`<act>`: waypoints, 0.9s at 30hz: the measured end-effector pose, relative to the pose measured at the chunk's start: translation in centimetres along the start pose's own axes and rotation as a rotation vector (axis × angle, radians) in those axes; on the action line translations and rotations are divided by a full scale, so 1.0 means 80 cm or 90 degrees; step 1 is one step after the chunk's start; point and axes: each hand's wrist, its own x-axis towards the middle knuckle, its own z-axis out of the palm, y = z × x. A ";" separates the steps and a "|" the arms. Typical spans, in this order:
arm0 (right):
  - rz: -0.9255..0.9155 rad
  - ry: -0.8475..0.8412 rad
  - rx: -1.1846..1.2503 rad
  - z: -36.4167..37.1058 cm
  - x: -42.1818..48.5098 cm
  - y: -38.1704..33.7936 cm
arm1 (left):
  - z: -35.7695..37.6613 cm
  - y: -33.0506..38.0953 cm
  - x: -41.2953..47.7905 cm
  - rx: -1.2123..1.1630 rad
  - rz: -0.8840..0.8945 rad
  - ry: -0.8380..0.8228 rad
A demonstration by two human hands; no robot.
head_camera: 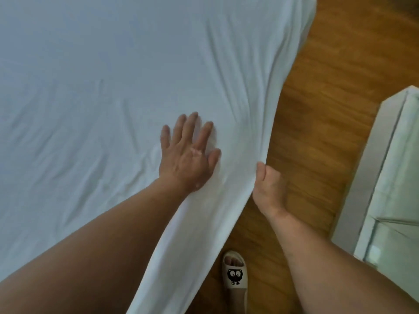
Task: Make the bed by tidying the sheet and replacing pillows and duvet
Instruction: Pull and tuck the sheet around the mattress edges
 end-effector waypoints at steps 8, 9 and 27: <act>0.297 -0.141 0.311 -0.003 0.118 -0.049 | -0.006 0.010 0.053 0.123 0.086 -0.125; 0.309 -0.123 0.368 -0.007 0.150 -0.067 | -0.010 0.009 0.073 0.118 0.112 -0.123; 0.221 -0.082 0.367 -0.048 0.314 -0.078 | -0.029 0.048 0.240 0.050 0.033 -0.079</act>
